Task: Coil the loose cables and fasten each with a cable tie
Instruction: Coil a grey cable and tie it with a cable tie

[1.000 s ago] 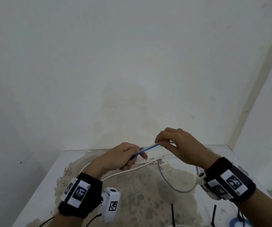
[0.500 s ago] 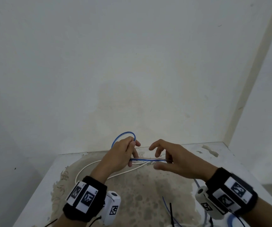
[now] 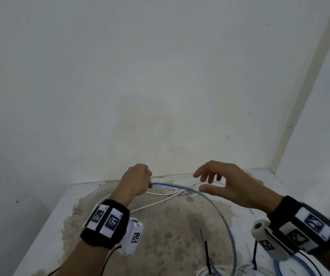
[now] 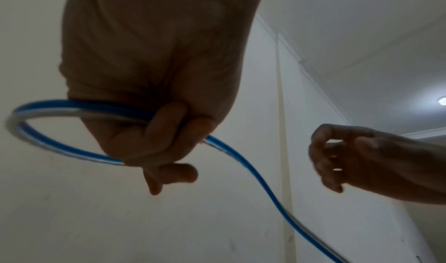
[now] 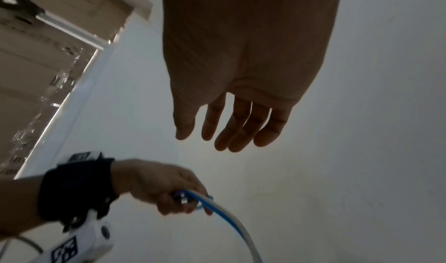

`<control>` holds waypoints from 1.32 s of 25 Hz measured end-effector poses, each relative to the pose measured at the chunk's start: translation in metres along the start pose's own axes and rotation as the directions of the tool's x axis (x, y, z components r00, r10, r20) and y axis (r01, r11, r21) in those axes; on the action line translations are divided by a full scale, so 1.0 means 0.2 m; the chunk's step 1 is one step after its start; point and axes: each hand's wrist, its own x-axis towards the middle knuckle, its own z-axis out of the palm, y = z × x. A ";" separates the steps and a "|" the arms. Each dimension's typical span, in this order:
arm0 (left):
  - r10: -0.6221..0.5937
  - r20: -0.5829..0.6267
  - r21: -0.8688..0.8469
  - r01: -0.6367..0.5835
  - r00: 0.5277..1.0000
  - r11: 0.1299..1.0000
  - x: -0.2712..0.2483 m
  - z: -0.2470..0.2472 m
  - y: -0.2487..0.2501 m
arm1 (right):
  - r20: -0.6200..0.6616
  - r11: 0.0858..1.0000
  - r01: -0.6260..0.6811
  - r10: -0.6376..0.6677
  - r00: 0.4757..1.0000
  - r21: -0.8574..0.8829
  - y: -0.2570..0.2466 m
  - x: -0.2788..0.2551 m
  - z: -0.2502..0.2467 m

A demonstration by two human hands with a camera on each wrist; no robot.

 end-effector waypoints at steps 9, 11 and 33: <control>-0.059 0.339 -0.390 0.197 0.939 0.900 -0.04 -0.03 0.12 | -0.049 0.904 -0.035 0.015 0.999 -0.425 0.00 0.04 0.34; 0.001 0.431 -0.469 0.223 0.902 0.855 -0.07 -0.03 0.15 | -0.213 0.933 -0.053 -0.025 0.977 -0.355 0.06 0.09 0.46; 0.092 0.205 -0.467 0.015 0.974 0.884 -0.11 -0.07 -0.03 | -0.142 0.992 -0.088 0.100 0.985 0.090 0.22 0.39 0.25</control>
